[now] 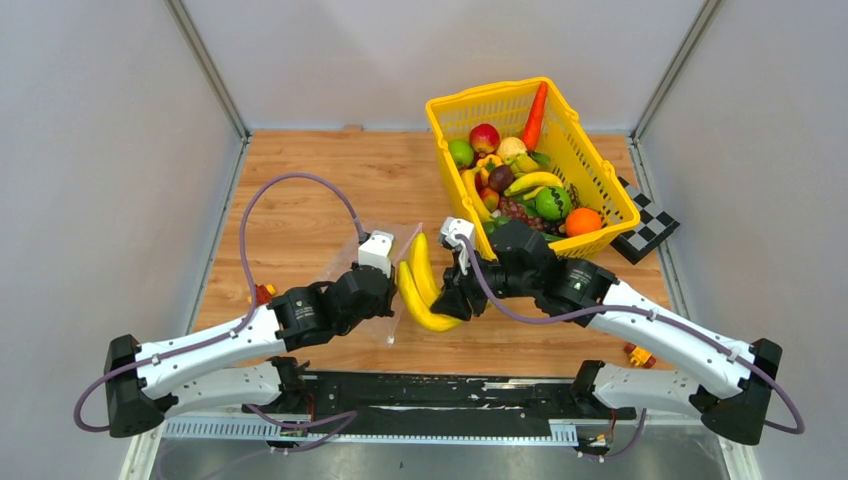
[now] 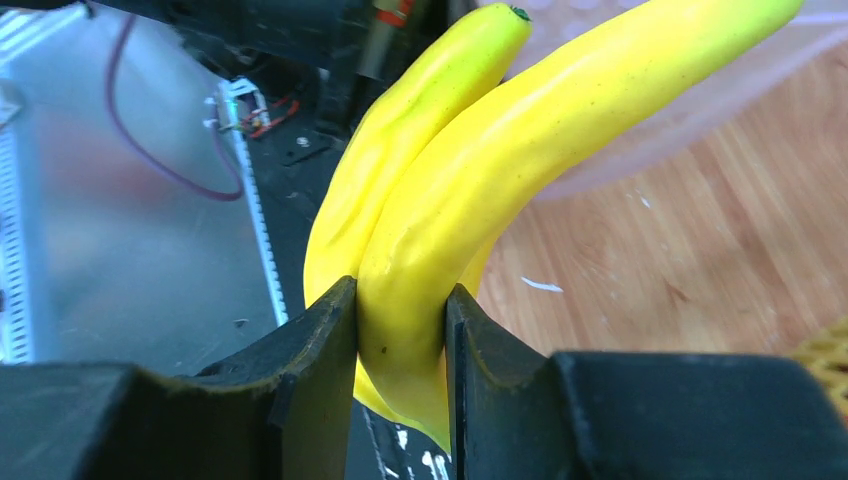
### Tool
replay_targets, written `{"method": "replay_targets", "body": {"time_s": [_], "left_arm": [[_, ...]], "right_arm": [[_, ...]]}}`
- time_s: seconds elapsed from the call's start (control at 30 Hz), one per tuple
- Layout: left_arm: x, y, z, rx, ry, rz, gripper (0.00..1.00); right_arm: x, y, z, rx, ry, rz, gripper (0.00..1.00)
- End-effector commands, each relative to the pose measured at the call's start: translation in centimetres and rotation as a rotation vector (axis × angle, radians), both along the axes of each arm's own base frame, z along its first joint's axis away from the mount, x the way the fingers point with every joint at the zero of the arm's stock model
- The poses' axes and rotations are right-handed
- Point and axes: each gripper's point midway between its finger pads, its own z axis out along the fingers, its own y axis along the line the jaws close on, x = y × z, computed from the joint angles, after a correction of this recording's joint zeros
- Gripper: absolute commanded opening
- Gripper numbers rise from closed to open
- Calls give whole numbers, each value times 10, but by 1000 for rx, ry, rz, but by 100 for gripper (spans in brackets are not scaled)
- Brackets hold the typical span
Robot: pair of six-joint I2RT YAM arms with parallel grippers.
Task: Place the food in the zip-top bag and seal the zipper
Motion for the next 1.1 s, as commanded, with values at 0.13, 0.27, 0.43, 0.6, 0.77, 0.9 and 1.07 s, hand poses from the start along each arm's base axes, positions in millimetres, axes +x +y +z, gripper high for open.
{"method": "replay_targets", "body": {"time_s": [0.13,0.27,0.43,0.6,0.77,0.9,1.07], "left_arm": [[5,-8,14,-25,-30,-13,0],[6,-5,20,-48,-44,2,0],[5,-3,28,-80,-75,-11,0],[-2,-11,33,-70,-96,-115,0],[-7,-20,30,-13,-83,-201,0],[-10,-31,21,-15,-30,-221,0],[-17,-47,21,-86,16,-248,0]], "right_arm": [[-22,34,10,123,99,161,4],[-9,24,-17,28,142,106,4],[2,16,-32,-26,167,82,4],[19,9,-50,-119,211,14,5],[34,18,-48,-166,254,-55,8],[55,31,-41,-137,265,-167,13],[71,40,-43,-153,277,-238,22]]}}
